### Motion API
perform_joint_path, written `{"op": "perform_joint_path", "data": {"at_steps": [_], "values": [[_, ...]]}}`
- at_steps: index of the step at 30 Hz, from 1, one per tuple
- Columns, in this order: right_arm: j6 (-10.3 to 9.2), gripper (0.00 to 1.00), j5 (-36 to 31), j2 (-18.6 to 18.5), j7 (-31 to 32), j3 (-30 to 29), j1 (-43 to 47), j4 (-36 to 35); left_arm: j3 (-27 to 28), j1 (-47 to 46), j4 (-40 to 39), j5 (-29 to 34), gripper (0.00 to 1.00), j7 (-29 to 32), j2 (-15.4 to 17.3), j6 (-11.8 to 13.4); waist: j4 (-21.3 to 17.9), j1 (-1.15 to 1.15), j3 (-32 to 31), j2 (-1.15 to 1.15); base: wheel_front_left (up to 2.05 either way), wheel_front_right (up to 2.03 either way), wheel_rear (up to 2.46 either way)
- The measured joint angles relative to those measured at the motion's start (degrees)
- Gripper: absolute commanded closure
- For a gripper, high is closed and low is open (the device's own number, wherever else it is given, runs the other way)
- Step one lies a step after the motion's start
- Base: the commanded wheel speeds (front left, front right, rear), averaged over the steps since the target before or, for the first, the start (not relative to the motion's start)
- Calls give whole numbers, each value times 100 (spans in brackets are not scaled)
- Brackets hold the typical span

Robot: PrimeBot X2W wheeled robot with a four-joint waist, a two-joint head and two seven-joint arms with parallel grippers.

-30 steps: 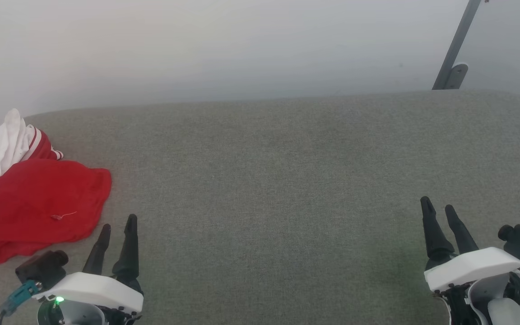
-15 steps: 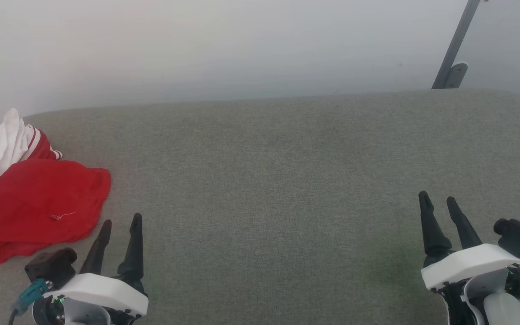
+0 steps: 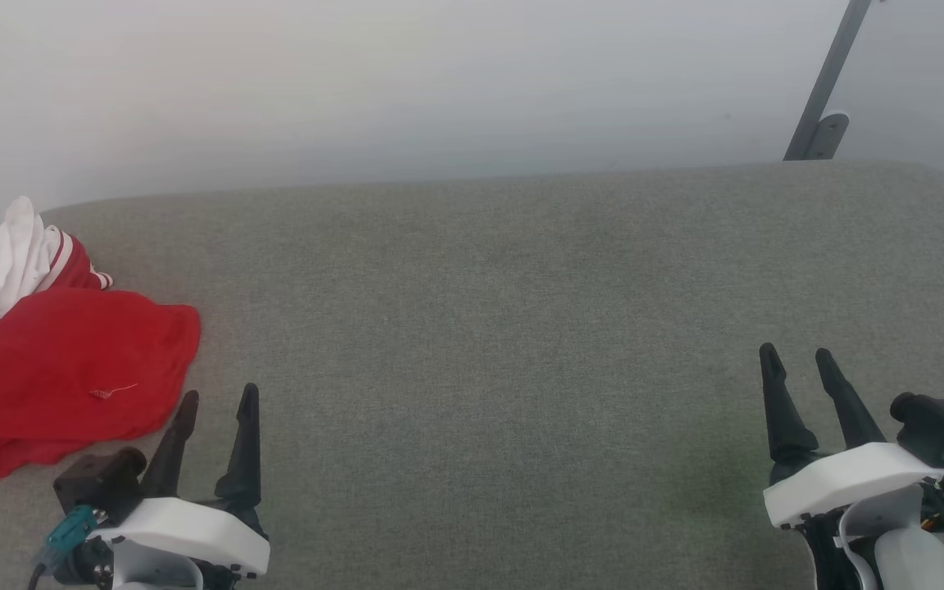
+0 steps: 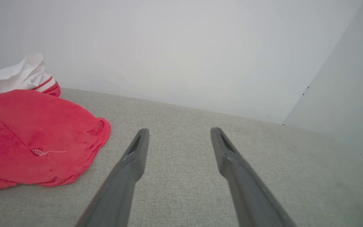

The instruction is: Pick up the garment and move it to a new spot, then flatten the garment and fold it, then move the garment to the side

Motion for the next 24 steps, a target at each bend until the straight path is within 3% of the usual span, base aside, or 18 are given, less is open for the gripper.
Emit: {"op": "perform_joint_path", "data": {"at_steps": [24], "values": [[0,0,-928,-43,-224,12,-37,-60,-21,10,-75,924,0,-268,24,-30,41,0,43,0,0,0,0]]}}
